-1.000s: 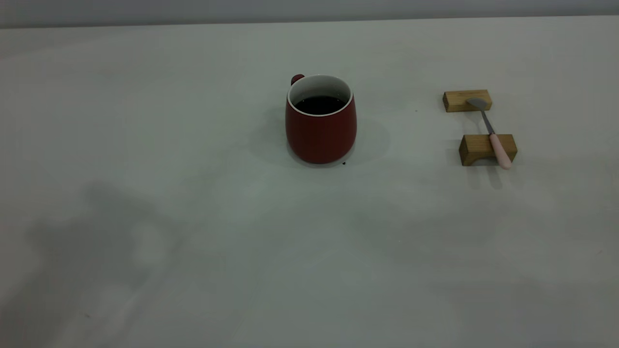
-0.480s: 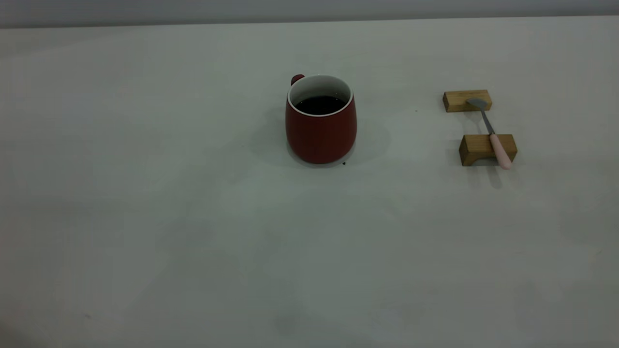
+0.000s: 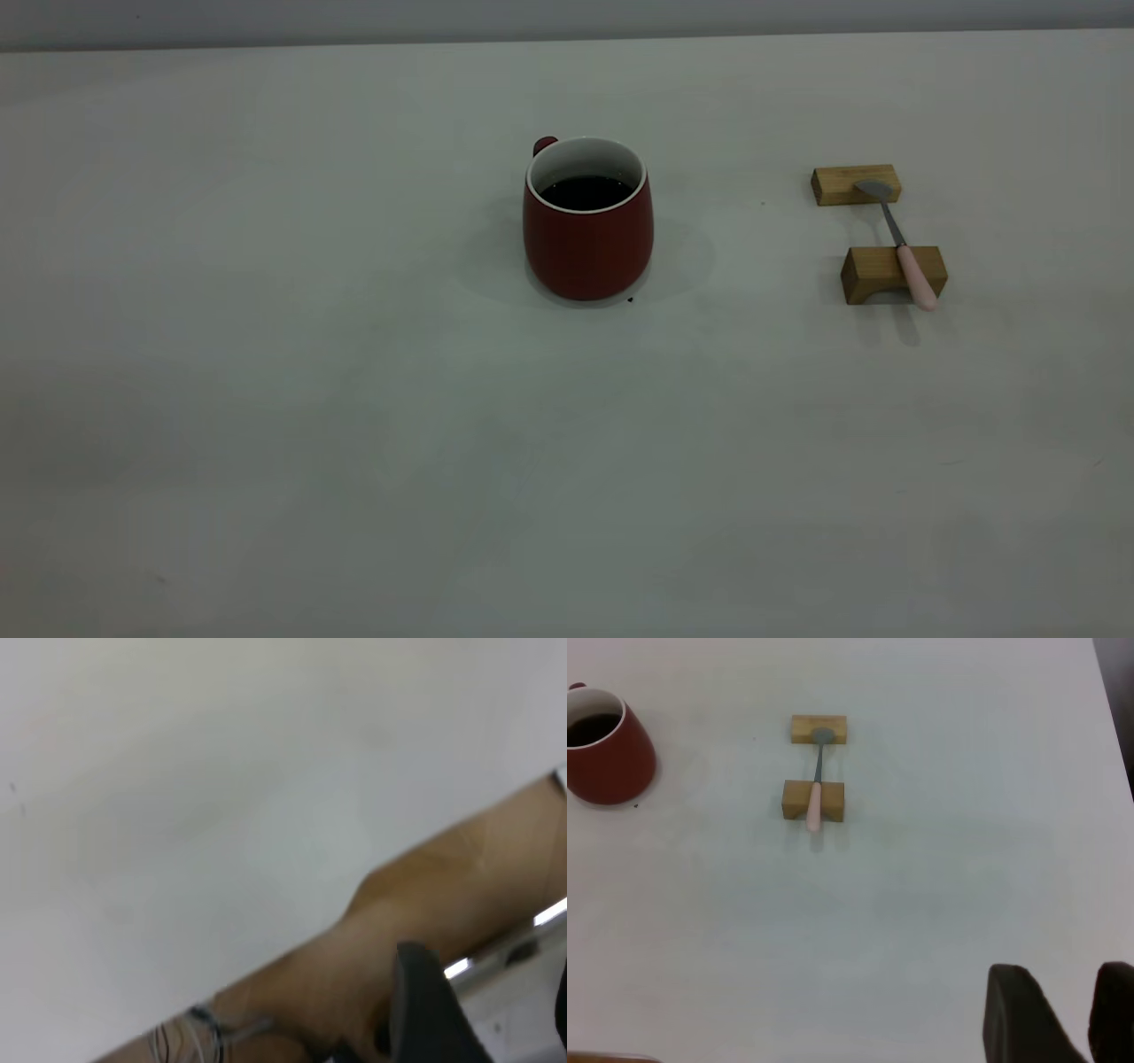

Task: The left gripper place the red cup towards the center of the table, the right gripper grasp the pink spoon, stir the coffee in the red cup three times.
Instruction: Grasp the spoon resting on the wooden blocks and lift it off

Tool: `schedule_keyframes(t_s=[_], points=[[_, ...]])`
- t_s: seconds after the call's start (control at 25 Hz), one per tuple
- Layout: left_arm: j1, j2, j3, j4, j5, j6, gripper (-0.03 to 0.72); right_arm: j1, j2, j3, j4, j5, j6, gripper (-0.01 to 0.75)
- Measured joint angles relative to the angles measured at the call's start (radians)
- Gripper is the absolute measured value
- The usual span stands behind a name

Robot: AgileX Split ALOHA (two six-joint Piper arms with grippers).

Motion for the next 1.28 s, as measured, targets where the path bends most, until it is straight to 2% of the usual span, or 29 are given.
schedule_keyframes(t_s=[0.12,0.24,0.52,0.68,0.96,1.04,1.28], points=[[0.005,-0.071,0.000,0.000,0.001,0.001,0.426,0.000,0.000,0.000,0.000,0.000,0.000,0.238],[0.062,-0.130,0.000,-0.001,0.004,0.001,0.426,0.000,0.000,0.000,0.001,0.000,0.000,0.238],[0.311,-0.241,0.000,-0.001,0.009,0.002,0.426,0.000,0.000,-0.002,0.053,-0.005,0.000,0.240],[0.402,-0.286,0.000,-0.010,0.016,-0.005,0.426,0.000,0.074,-0.036,0.053,-0.098,0.000,0.295],[0.421,-0.287,0.000,-0.025,0.018,-0.016,0.426,0.000,0.439,-0.043,0.054,-0.332,0.000,0.516],[0.421,-0.287,0.000,-0.025,0.018,-0.016,0.426,0.000,0.559,-0.043,0.076,-0.392,-0.007,0.557],[0.421,-0.287,0.000,-0.026,0.018,-0.016,0.426,0.000,0.880,-0.047,0.241,-0.551,-0.157,0.582]])
